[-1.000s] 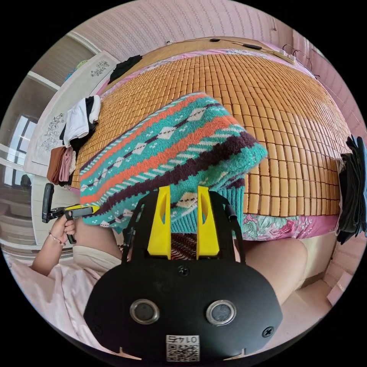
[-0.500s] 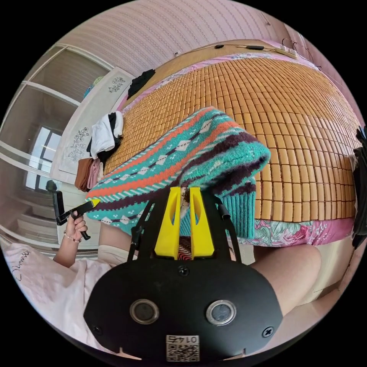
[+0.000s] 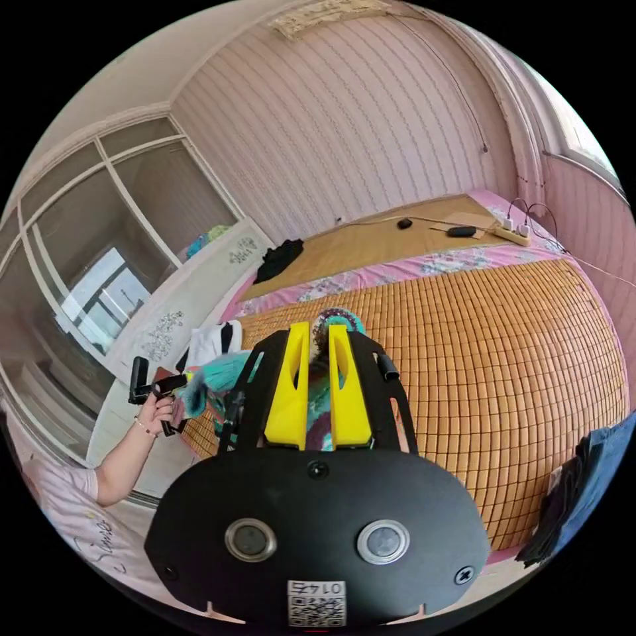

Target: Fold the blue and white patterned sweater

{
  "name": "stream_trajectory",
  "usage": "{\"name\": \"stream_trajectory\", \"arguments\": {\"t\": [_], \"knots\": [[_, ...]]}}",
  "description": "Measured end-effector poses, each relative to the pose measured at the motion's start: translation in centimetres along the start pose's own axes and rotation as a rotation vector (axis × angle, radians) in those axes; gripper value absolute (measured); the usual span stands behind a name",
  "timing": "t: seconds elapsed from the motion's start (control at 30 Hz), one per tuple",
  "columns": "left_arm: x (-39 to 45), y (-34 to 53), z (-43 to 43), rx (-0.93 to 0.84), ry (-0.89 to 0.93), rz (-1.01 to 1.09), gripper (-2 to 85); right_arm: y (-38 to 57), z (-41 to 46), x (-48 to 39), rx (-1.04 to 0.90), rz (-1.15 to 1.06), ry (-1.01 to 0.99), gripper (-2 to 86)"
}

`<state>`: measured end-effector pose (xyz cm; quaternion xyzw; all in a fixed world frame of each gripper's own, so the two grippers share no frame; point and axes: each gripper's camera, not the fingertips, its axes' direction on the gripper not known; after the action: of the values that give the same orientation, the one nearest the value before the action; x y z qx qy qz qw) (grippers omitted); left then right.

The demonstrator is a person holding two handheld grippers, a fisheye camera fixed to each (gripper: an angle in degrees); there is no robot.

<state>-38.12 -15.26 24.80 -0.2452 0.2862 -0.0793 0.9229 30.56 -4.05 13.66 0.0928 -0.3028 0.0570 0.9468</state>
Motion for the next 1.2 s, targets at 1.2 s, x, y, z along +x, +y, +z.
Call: {"name": "stream_trajectory", "arguments": {"t": [1.2], "knots": [[14.2,7.8,26.6,-0.48,-0.209,0.555,13.2,13.7,-13.9,8.6,0.135,0.179,0.017,2.6]]}}
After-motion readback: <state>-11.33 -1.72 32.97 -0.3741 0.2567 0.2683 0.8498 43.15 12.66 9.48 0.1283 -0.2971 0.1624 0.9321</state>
